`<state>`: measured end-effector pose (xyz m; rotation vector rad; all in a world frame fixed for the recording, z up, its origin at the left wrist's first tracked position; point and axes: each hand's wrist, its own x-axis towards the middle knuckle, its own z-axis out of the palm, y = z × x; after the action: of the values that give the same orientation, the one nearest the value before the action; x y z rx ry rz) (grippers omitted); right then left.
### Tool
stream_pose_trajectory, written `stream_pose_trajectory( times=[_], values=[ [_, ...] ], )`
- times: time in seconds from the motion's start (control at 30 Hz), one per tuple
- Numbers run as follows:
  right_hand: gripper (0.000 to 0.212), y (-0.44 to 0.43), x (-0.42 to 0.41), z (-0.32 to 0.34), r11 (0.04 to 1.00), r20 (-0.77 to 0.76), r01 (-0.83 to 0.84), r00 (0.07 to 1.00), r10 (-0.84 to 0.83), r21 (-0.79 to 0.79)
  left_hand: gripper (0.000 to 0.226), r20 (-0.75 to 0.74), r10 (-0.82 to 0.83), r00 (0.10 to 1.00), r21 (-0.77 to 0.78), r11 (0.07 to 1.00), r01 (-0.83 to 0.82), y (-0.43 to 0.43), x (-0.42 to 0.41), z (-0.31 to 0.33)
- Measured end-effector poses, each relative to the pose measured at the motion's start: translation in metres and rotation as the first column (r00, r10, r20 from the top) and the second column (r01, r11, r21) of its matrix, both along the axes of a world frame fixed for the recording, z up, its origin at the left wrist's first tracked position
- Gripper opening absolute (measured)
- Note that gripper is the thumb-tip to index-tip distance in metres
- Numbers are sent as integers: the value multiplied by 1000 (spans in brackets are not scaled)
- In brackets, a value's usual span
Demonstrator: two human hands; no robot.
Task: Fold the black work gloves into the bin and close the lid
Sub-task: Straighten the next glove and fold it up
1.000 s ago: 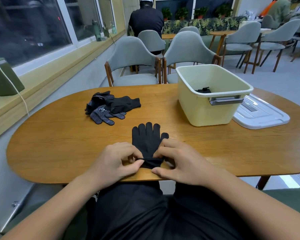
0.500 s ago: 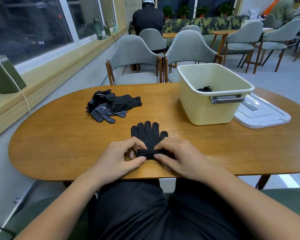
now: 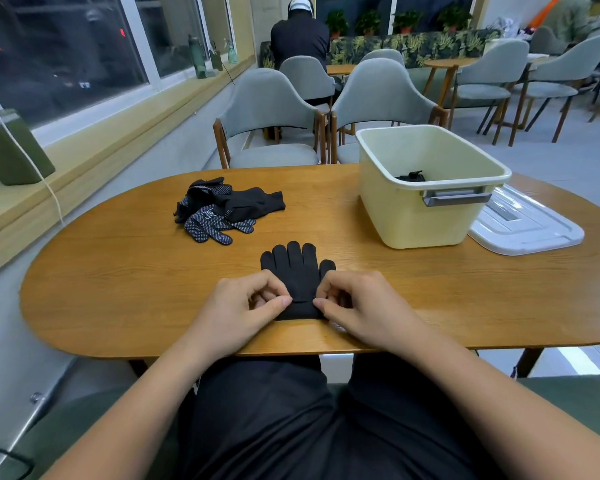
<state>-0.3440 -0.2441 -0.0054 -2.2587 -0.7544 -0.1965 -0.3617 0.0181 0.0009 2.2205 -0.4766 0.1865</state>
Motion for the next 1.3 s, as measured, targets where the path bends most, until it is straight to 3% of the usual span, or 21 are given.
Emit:
stream_pose_trajectory(
  times=[0.1,0.23,0.33,0.47,0.6,0.73,1.07,1.3],
  values=[
    [10,0,0,-2,1000,16,7,1000,-7,-22,17,110,16,994,104,994,-27,-3,1,-2],
    [9,-1,-3,-2,998,110,18,994,-11,-64,19,179,24,984,114,992,-45,-3,-5,2],
    [3,-1,-7,-1,993,220,8,975,19,-121,20,270,-44,962,199,980,-11,-5,-11,4],
    [15,-2,-9,-2,974,297,-26,950,94,-227,16,349,-136,927,306,952,25,-10,-15,-1],
    [13,0,-14,0,972,306,-27,947,100,-233,13,309,-141,940,287,957,49,-9,-13,-1],
    [25,1,-13,0,969,263,-15,961,82,-245,20,238,-114,964,265,963,49,-8,-10,-1],
    [18,5,-6,0,978,210,18,977,26,-207,21,218,-9,976,187,982,-33,-10,-6,0],
    [8,-2,-1,3,993,46,-39,998,44,-110,22,84,34,996,118,992,-44,-10,-4,4]
  ],
)
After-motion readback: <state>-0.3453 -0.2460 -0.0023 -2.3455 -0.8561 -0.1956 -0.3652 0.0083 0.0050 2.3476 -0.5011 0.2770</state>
